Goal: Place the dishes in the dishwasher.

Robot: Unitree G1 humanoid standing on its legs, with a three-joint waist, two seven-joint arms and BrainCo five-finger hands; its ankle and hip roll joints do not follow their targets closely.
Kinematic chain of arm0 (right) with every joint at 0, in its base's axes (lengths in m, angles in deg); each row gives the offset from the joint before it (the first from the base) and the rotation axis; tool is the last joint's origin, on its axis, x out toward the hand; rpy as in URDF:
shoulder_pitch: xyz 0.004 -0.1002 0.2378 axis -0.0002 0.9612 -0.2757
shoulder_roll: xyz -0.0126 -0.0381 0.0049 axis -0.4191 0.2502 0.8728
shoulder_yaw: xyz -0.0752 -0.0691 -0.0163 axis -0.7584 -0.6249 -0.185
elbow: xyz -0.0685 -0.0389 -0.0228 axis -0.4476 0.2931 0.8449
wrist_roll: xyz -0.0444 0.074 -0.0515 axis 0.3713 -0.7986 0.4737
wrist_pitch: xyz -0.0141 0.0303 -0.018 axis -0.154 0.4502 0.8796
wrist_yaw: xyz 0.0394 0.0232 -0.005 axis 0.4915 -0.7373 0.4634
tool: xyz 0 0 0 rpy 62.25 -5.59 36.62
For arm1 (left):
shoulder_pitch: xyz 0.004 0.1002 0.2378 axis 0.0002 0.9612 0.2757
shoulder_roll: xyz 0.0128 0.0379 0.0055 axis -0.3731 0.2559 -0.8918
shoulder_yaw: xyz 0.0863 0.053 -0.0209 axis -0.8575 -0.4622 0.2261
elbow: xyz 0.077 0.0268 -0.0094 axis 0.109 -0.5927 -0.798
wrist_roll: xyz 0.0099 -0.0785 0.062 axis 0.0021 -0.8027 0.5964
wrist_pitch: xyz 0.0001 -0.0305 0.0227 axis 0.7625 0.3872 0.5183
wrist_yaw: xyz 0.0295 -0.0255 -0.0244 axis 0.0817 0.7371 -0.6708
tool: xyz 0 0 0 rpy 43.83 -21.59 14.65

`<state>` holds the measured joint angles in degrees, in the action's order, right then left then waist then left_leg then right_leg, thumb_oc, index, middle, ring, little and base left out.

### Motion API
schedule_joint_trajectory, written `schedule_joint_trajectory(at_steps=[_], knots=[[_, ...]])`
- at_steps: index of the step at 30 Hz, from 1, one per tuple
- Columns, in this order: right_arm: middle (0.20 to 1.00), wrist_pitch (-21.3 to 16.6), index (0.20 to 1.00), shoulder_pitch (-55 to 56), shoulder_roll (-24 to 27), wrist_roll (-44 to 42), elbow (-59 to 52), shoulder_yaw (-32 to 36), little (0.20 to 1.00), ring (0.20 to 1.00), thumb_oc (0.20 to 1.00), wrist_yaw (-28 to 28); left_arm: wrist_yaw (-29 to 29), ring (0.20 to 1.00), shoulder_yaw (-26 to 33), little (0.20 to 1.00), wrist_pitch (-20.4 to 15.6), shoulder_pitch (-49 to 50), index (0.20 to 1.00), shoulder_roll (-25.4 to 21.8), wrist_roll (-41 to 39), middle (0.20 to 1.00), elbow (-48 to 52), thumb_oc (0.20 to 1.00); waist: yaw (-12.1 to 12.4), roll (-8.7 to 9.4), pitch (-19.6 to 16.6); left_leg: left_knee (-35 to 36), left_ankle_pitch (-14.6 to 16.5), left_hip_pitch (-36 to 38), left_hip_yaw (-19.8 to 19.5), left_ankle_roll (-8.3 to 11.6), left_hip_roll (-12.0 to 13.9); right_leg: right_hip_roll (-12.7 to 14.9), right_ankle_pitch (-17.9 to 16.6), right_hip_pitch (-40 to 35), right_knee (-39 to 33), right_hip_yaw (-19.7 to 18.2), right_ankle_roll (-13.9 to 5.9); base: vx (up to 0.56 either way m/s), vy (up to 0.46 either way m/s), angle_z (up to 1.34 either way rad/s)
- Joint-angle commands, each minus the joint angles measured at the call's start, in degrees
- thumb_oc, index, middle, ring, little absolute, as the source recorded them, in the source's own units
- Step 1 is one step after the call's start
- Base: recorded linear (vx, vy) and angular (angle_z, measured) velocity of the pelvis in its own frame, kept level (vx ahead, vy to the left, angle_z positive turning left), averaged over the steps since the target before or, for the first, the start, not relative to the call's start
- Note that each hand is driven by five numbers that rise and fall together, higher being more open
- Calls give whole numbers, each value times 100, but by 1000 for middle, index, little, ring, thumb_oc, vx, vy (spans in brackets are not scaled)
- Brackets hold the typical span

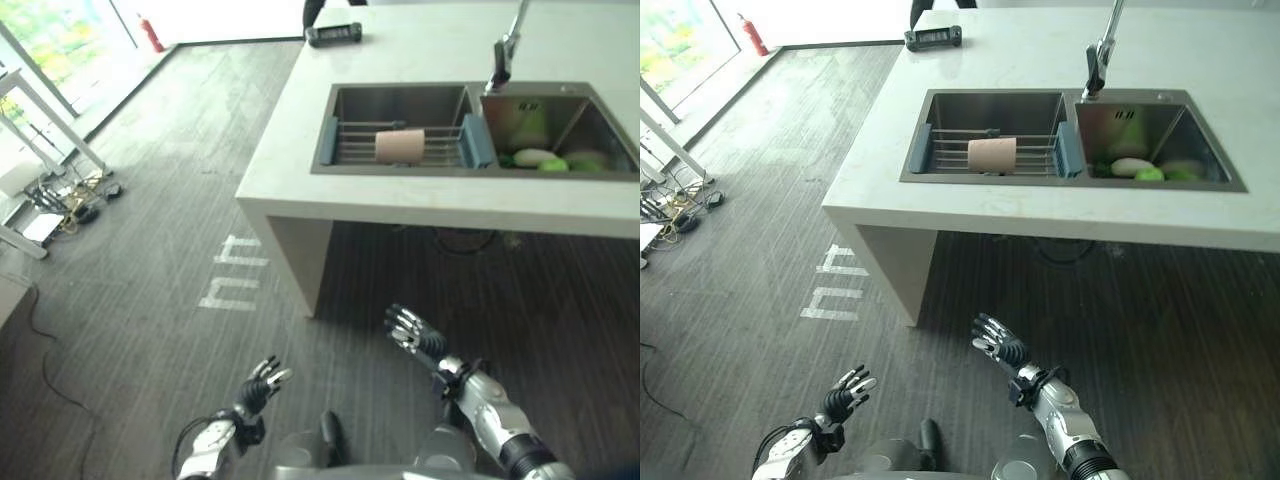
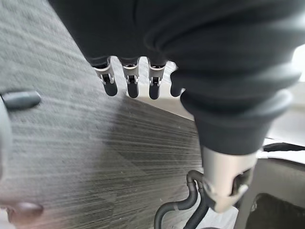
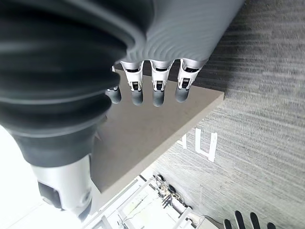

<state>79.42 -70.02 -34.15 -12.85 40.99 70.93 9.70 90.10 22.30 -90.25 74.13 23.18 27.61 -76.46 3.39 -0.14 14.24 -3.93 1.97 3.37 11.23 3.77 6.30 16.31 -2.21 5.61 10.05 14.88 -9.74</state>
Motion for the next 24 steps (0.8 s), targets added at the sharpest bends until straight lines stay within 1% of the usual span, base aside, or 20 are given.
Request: schedule_joint_trajectory(at_steps=[1,2,3,4,5,6,7,8,9,10,11,14,15,17,18,19,21,22,23,24], knots=[[1000,-16,1000,-251,210,-12,-523,-87,1000,1000,1000,135,-67,1000,39,1000,-140,-368,1000,36,-114,1000,262,1000,-55,-95,-89,-284,832,187,-556,14,58,-84,618,-192,74,-127,-148,224,-426,-9],[1000,66,1000,-276,273,1,-556,-100,1000,1000,1000,143,-71,1000,-11,1000,-137,-383,1000,92,-90,1000,216,1000,-82,-73,-108,-487,861,117,-618,51,63,-194,703,-214,90,-157,-20,146,-290,-20],[1000,96,1000,-284,310,-23,-554,-112,1000,1000,1000,157,-44,1000,-28,1000,-160,-397,1000,125,-77,1000,171,1000,-94,-53,-112,-647,894,64,-617,62,59,-227,737,-239,95,-149,43,200,-421,0],[1000,66,1000,-192,392,-47,-534,-109,1000,1000,1000,202,48,1000,-46,1000,-206,-394,1000,209,-20,1000,130,1000,-80,-7,-85,-1742,705,-492,-613,102,54,-297,831,-457,-1,-33,273,177,-324,9],[1000,64,1000,-127,407,-28,-555,-84,1000,1000,1000,194,79,1000,-40,1000,-162,-382,1000,230,10,1000,144,1000,-88,-28,-77,-1937,628,-646,-597,102,27,-348,873,-524,-23,-1,342,416,-148,11],[1000,104,1000,55,397,-52,-570,-10,1000,1000,1000,174,164,1000,20,1000,-24,-300,1000,261,185,1000,139,1000,-97,-163,-157,-1003,489,-517,-763,113,-105,-629,1013,-686,-81,-79,368,397,102,20],[1000,100,1000,74,385,-58,-546,-22,1000,1000,1000,172,156,1000,22,1000,-17,-288,1000,268,192,1000,127,1000,-86,-193,-167,-692,426,-431,-808,135,-102,-673,1042,-727,-90,-107,353,522,315,14],[1000,65,1000,150,358,-8,-507,-33,1000,1000,1000,178,159,1000,10,1000,-16,-286,1000,272,150,1000,76,1000,-58,-322,-174,88,-110,-419,-941,353,155,-789,1164,-866,-106,-172,334,271,254,9],[1000,57,1000,166,354,1,-495,-34,1000,1000,1000,182,169,1000,13,1000,-14,-290,1000,272,148,1000,60,1000,-53,-337,-173,167,-205,-451,-946,388,216,-792,1189,-900,-110,-177,331,319,360,-39],[1000,25,1000,230,332,47,-447,-30,1000,1000,1000,186,217,1000,27,1000,-32,-306,1000,295,171,1000,-18,1000,-22,-353,-156,228,-379,-593,-994,443,340,-746,1254,-1018,-129,-171,320,281,376,-47],[1000,-14,1000,256,308,37,-359,-53,1000,1000,1000,188,262,1000,55,1000,-7,-337,1000,319,194,1000,-90,1000,14,-355,-160,280,-355,-581,-972,398,344,-644,1259,-1093,-137,-88,268,296,429,-41],[1000,-23,1000,338,236,6,-358,-37,1000,1000,1000,224,246,1000,49,1000,46,-392,1000,304,243,1000,-141,1000,6,-352,-207,388,-315,-435,-787,352,337,-489,1208,-1128,-109,84,194,162,263,-11],[1000,-15,1000,378,196,-5,-371,-26,1000,1000,1000,267,238,1000,51,1000,57,-420,1000,274,287,1000,-173,1000,13,-338,-232,434,-255,-326,-769,309,269,-398,1166,-1127,-79,123,131,192,273,-7],[1000,29,1000,399,154,12,-401,-19,1000,1000,1000,308,214,1000,72,1000,53,-435,1000,234,330,1000,-203,1000,23,-321,-250,467,-174,-207,-791,240,174,-317,1125,-1099,-22,93,59,163,212,-4],[1000,76,1000,416,110,18,-440,-17,1000,1000,1000,299,189,1000,101,1000,51,-438,1000,209,333,1000,-211,1000,34,-305,-256,443,-111,-166,-793,175,109,-271,1116,-1094,26,55,20,209,331,-3],[1000,132,1000,395,29,18,-472,-35,1000,1000,1000,252,130,1000,116,1000,32,-442,1000,163,339,1000,-242,1000,85,-258,-275,339,58,-155,-777,-21,-71,-152,1119,-1085,223,0,-55,186,321,-3],[1000,131,1000,359,-20,20,-479,-37,1000,1000,1000,220,113,1000,118,1000,11,-442,1000,120,361,1000,-257,1000,124,-231,-274,330,123,-136,-780,-179,-200,-77,1021,-988,520,-73,-127,122,283,-22],[1000,139,1000,343,-67,-10,-546,-30,1000,1000,1000,141,43,1000,108,1000,-21,-426,1000,27,367,1000,-245,1000,117,-234,-244,471,201,-35,-775,-404,-358,-127,841,-604,1245,-226,-171,78,221,-52],[1000,148,1000,336,-64,-4,-556,-30,1000,1000,1000,157,21,1000,122,1000,-15,-423,1000,11,335,1000,-225,1000,119,-230,-232,502,193,-9,-745,-399,-360,-119,793,-556,1206,-195,-176,44,100,-57],[1000,158,1000,285,-51,10,-562,-51,1000,1000,1000,191,-49,1000,172,1000,-6,-430,1000,-25,228,1000,-162,1000,137,-221,-192,561,167,34,-633,-342,-321,-88,677,-521,861,-56,-189,-13,-137,-36]])
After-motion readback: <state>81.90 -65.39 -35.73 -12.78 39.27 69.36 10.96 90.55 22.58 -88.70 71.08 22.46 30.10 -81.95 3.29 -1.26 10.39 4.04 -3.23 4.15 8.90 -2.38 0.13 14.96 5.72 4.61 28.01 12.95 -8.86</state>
